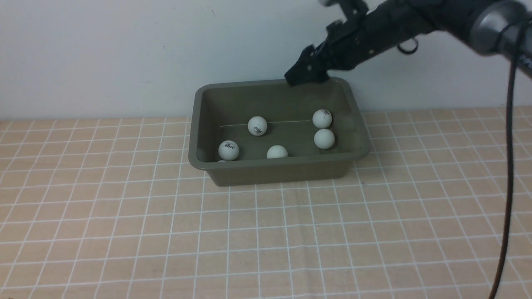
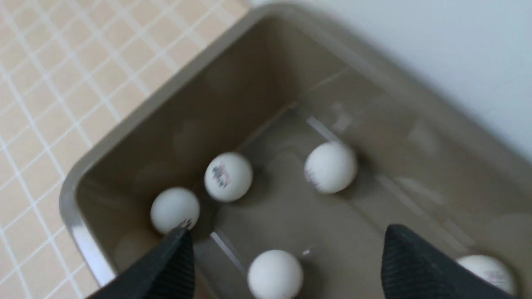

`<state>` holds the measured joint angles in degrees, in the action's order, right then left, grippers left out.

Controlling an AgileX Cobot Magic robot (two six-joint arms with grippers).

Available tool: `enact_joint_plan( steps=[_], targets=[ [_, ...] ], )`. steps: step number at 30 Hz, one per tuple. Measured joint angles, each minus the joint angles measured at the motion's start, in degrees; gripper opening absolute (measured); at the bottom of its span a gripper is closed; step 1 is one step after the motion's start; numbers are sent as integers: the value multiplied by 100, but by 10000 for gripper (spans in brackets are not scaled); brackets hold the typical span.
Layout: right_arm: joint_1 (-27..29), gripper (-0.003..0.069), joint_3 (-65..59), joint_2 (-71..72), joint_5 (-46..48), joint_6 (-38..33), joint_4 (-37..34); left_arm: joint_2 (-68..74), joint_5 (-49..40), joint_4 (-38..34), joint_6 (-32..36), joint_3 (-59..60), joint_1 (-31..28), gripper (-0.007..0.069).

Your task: Put the table tennis balls into the box on the light coffee tablecloth.

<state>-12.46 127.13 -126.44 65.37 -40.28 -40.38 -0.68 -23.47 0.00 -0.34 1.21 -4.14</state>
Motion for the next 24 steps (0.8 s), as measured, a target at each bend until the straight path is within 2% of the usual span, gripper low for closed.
enact_joint_plan(
  steps=[4, 8, 14, 16, 19, 22, 23, 24],
  targets=[
    [470, 517, 518, 345, 421, 393, 349, 0, 0, 0, 0, 0, 0, -69],
    [1051, 505, 872, 932, 604, 1207, 1081, 0, 0, 0, 0, 0, 0, -69],
    [1307, 472, 885, 1673, 678, 2298, 2163, 0, 0, 0, 0, 0, 0, -69],
    [1298, 424, 885, 1975, 757, 2797, 2423, 0, 0, 0, 0, 0, 0, -69],
    [1251, 331, 887, 2267, 790, 3167, 2605, 0, 0, 0, 0, 0, 0, -69],
    [1209, 182, 900, 2604, 802, 3308, 2674, 0, 0, 0, 0, 0, 0, -69],
    [1209, 182, 895, 2623, 802, 3319, 2666, 0, 0, 0, 0, 0, 0, -69],
    [1204, 132, 860, 2744, 807, 3324, 2606, 0, 0, 0, 0, 0, 0, -69]
  ],
)
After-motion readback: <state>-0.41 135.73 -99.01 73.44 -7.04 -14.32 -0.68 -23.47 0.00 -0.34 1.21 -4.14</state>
